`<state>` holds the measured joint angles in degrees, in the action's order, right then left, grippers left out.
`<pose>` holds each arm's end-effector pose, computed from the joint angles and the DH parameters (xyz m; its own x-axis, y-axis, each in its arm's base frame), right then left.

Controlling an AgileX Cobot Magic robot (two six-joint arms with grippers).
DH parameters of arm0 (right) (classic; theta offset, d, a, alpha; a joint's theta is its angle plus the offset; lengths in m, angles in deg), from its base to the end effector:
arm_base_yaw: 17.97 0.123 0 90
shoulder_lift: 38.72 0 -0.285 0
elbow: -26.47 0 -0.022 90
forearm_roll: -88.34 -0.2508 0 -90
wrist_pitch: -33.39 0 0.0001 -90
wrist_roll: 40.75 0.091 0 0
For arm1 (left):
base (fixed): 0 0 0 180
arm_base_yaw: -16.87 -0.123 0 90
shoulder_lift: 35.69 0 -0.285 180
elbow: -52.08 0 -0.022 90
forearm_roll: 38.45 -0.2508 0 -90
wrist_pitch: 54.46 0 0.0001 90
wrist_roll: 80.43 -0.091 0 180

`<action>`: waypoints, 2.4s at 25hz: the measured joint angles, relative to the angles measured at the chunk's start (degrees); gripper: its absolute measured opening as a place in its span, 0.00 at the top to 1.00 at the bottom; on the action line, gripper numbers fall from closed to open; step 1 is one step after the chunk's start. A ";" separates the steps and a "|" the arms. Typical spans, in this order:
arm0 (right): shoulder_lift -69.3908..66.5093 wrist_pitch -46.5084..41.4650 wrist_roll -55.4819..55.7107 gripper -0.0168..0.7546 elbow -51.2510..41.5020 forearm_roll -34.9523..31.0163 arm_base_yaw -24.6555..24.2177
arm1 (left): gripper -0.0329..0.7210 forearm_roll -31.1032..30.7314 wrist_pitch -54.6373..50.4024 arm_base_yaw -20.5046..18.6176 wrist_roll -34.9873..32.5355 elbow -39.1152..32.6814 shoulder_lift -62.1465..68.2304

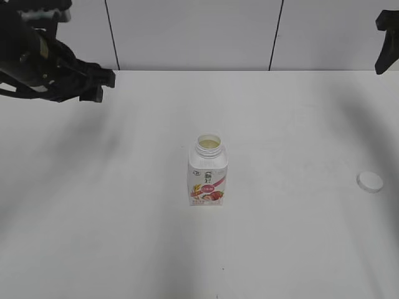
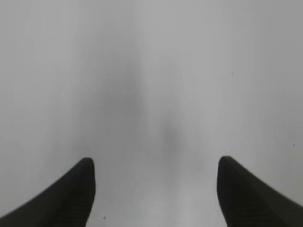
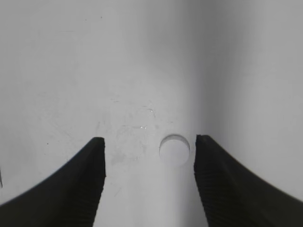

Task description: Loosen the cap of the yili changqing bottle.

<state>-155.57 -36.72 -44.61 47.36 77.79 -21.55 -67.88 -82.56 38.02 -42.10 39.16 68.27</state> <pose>0.4026 -0.0095 0.2862 -0.9674 0.0565 -0.2467 0.0153 0.9860 0.1659 0.3406 -0.1091 0.2362 -0.7622 0.0803 -0.6423 0.0621 0.9968 0.0509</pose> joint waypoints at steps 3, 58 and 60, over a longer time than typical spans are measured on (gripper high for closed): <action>0.02 0.00 0.00 0.37 0.00 -0.14 0.00 | 0.30 8.11 -3.00 0.00 -8.17 0.11 0.00; 69.44 -0.08 -8.48 0.37 -55.46 -1.95 0.00 | 0.37 20.96 -35.71 -14.09 -28.20 -20.24 -47.49; 73.21 -0.08 -8.56 0.37 -57.98 -1.95 0.00 | 0.37 20.96 -35.50 -14.09 -28.27 -23.08 -54.77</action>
<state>-82.35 -36.80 -53.17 -10.61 75.83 -21.55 -46.92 -118.06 23.93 -70.37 16.07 13.50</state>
